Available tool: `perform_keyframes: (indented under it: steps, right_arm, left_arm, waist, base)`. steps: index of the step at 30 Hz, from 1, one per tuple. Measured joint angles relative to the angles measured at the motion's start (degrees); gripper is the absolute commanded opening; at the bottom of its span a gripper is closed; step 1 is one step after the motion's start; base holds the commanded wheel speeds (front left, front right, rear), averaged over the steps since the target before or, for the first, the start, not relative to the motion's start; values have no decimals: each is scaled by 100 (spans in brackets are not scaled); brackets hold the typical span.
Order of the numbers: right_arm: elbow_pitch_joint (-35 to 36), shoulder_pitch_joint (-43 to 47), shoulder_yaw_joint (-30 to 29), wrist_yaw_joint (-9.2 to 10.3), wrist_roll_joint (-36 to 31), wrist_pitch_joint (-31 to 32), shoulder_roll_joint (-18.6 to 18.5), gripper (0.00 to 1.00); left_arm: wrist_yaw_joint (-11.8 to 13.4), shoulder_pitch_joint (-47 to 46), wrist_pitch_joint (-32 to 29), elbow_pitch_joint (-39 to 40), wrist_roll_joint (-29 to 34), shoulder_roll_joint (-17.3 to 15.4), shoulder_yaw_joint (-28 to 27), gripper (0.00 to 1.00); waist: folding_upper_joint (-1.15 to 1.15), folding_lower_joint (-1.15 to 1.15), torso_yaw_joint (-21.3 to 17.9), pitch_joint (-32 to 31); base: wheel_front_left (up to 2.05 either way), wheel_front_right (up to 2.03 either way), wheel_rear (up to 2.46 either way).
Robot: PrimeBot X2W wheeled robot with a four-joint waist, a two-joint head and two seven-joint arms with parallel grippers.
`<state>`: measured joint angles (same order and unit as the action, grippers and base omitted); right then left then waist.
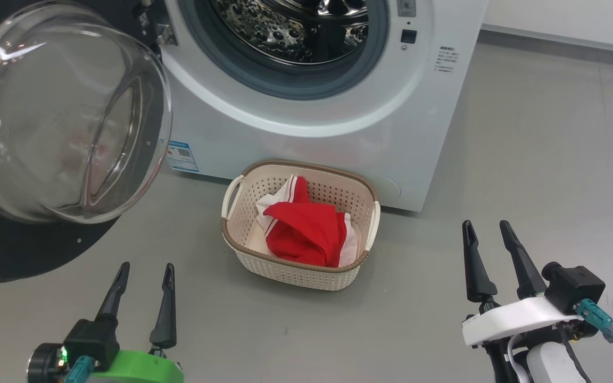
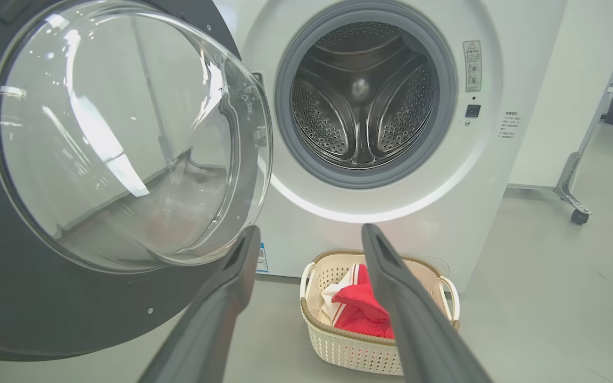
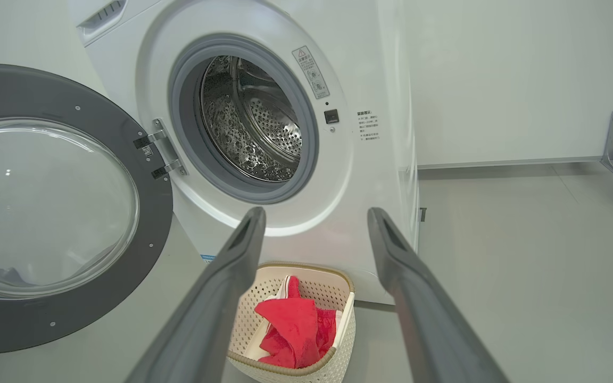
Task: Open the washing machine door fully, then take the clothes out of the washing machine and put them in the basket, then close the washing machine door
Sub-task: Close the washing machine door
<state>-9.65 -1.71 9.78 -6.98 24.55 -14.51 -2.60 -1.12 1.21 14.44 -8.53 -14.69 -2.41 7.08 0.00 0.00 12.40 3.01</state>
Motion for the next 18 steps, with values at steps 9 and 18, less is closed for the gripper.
perform_keyframes:
  steps: [9, 18]
  right_arm:
    - [36, 3, 122, 0, 15, 0, 1, 100]
    - [27, 18, 224, 0, 73, 0, 2, 100]
  left_arm:
    - [14, 86, 0, 2, 0, -1, -30, 100]
    - [32, 152, 0, 4, 0, -9, -122, 100]
  waist:
    - [0, 0, 593, -56]
    - [0, 0, 983, -151]
  base:
    - [0, 0, 0]
    - [0, 0, 0]
